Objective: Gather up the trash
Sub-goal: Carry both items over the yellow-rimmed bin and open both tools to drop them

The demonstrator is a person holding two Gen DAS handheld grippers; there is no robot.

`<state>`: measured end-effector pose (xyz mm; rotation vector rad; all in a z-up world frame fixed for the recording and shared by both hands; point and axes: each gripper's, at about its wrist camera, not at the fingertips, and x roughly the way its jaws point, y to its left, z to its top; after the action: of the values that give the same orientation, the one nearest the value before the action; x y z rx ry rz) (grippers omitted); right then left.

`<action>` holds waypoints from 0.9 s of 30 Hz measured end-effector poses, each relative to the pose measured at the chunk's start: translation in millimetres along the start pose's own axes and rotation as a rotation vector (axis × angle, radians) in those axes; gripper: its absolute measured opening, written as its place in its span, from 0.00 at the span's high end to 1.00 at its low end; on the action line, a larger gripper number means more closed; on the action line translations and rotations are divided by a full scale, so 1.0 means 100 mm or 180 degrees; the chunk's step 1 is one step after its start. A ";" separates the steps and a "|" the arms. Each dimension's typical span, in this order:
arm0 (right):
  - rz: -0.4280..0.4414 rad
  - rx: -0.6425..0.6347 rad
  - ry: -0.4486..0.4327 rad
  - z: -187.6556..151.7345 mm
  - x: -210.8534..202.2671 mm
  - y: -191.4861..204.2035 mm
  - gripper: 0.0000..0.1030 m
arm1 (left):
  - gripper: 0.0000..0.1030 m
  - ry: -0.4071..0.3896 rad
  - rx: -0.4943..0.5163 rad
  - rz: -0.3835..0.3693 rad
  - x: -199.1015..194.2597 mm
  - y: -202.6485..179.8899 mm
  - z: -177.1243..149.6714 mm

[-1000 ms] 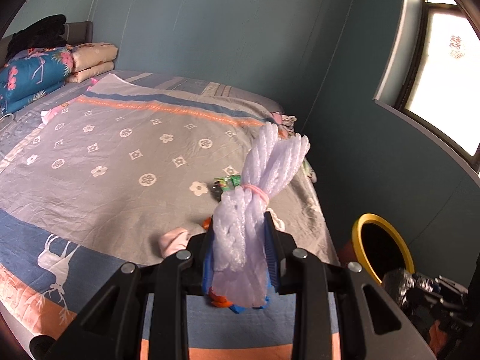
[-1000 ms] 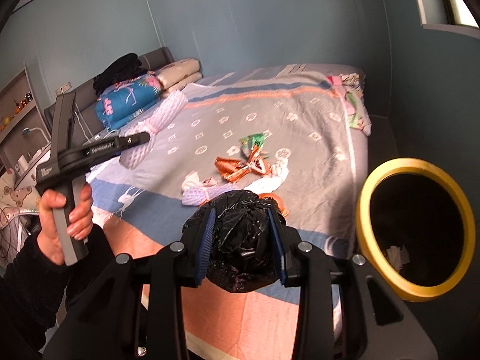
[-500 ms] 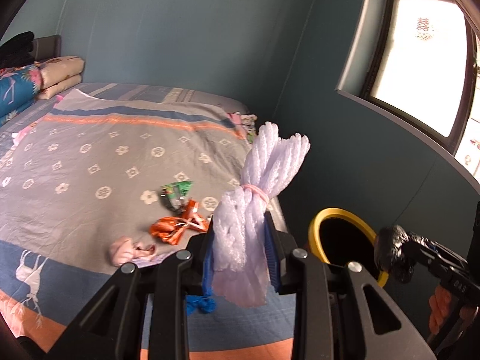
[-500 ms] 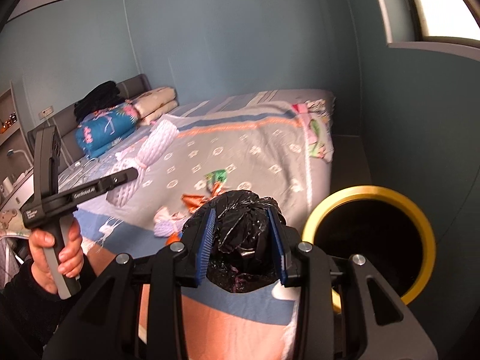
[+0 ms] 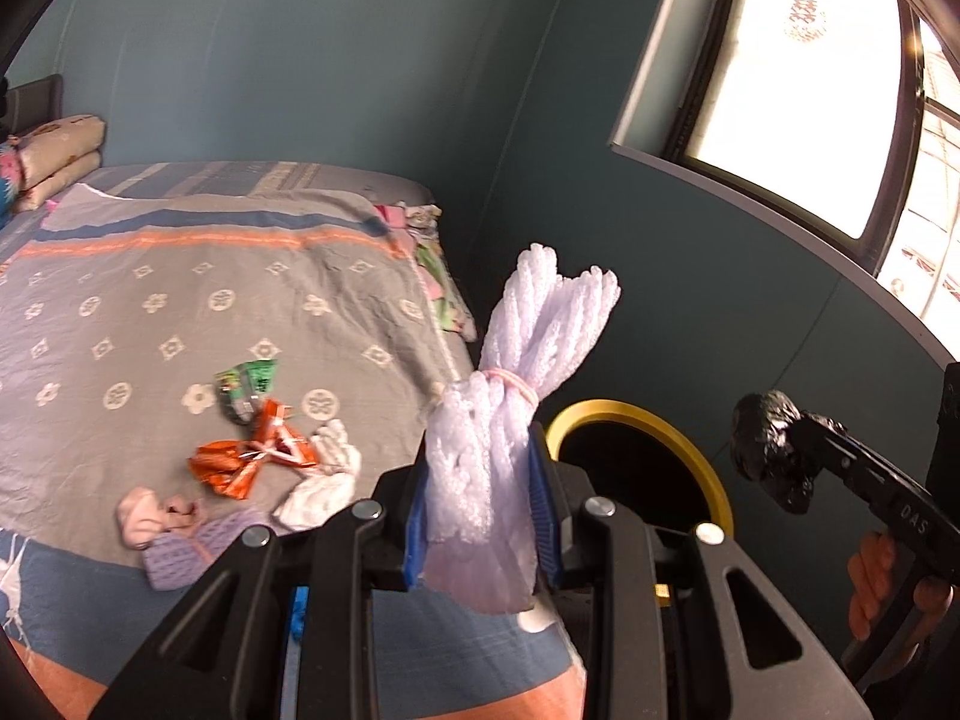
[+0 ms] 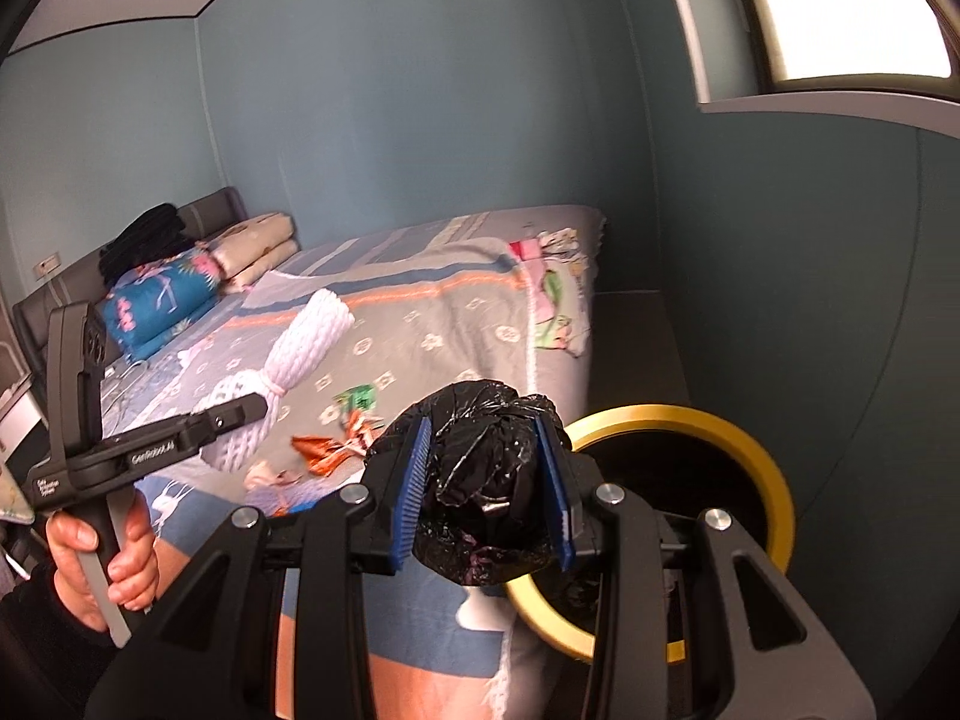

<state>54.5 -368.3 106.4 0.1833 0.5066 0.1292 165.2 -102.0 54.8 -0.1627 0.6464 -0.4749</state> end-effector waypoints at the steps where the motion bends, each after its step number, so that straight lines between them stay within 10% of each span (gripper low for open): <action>1: -0.0052 0.0036 -0.0015 0.02 0.00 -0.07 0.67 | 0.74 0.0011 0.0015 -0.0012 0.03 -0.04 0.01; 27: -0.0486 0.0611 0.0137 0.01 0.48 -1.12 0.67 | 0.74 0.0488 0.0170 -0.0397 1.24 -0.87 -0.10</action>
<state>105.1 -469.8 61.4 0.3291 0.5742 -0.0650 213.3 -237.0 5.1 -0.1172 0.7759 -0.6284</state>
